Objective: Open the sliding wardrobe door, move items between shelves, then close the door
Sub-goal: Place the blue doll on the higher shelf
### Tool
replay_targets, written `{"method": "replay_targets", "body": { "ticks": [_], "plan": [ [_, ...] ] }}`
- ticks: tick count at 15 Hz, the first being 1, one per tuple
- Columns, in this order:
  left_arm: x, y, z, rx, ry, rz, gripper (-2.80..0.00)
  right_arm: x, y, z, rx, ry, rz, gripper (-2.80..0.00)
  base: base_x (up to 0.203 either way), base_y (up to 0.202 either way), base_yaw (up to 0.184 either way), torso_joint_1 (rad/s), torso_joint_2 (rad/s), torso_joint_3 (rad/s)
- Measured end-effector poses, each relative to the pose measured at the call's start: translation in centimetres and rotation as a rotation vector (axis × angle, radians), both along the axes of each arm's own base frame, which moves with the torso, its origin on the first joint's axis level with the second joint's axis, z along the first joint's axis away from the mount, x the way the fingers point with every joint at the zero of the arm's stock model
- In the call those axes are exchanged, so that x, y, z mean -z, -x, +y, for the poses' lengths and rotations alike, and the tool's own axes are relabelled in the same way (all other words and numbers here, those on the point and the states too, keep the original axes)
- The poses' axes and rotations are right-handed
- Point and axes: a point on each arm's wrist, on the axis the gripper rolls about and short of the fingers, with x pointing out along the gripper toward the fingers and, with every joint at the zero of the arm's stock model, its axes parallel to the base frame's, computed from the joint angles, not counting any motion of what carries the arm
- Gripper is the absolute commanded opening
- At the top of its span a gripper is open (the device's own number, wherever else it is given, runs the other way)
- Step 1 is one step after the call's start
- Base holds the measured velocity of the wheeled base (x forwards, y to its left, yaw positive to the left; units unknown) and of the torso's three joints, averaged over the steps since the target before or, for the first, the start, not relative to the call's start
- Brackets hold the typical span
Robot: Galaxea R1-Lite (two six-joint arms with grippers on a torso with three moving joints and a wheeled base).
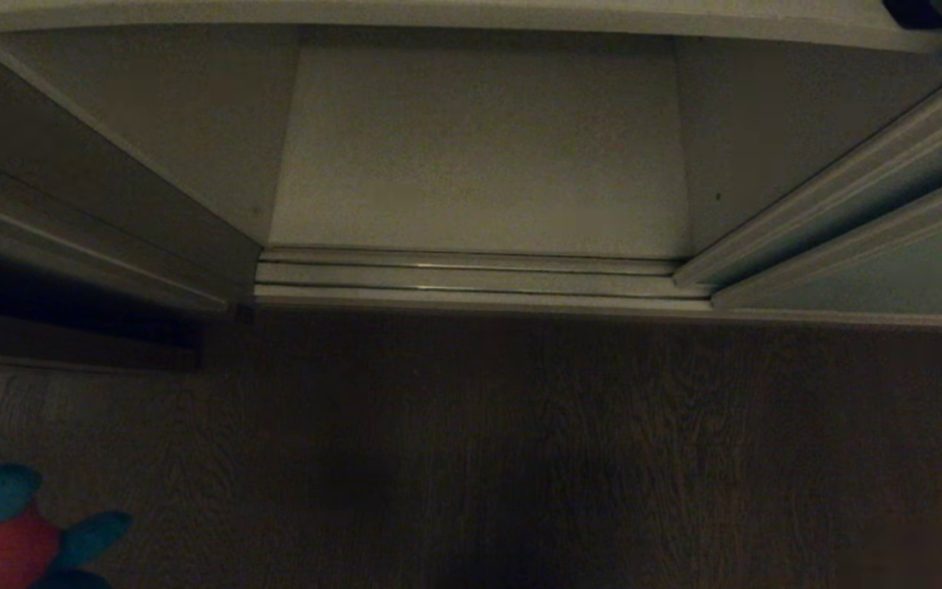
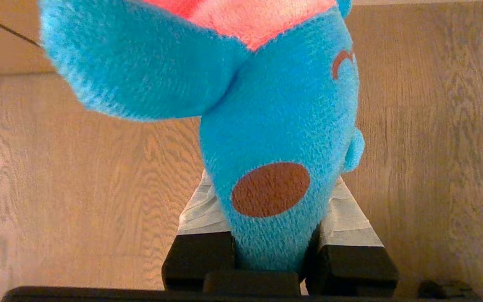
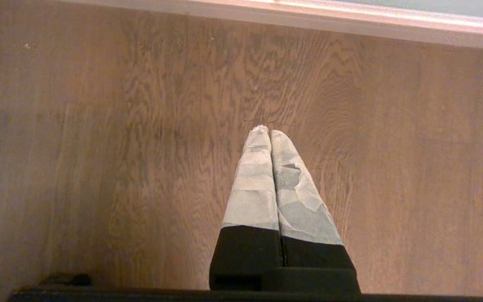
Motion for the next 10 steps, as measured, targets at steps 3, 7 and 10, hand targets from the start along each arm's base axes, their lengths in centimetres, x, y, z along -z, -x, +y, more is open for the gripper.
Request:
{"method": "replay_targets", "body": {
  "ticks": [3,7,10],
  "plan": [
    [0.01,0.00,0.00,-0.001,-0.006,0.002,-2.80,0.01,0.00,0.00,-0.001,0.000,0.000,-2.80,0.000,0.000,0.000,0.000,0.00,0.165],
    [0.01,-0.01,0.00,-0.002,-0.002,0.002,-2.80,0.01,0.00,0.00,-0.001,0.000,0.000,-2.80,0.000,0.000,0.000,0.003,0.00,0.198],
    [-0.01,-0.01,0.00,-0.003,0.003,0.000,-2.80,0.01,0.00,0.00,-0.001,0.000,0.000,-2.80,0.000,0.000,0.000,0.006,0.00,0.206]
  ]
}}
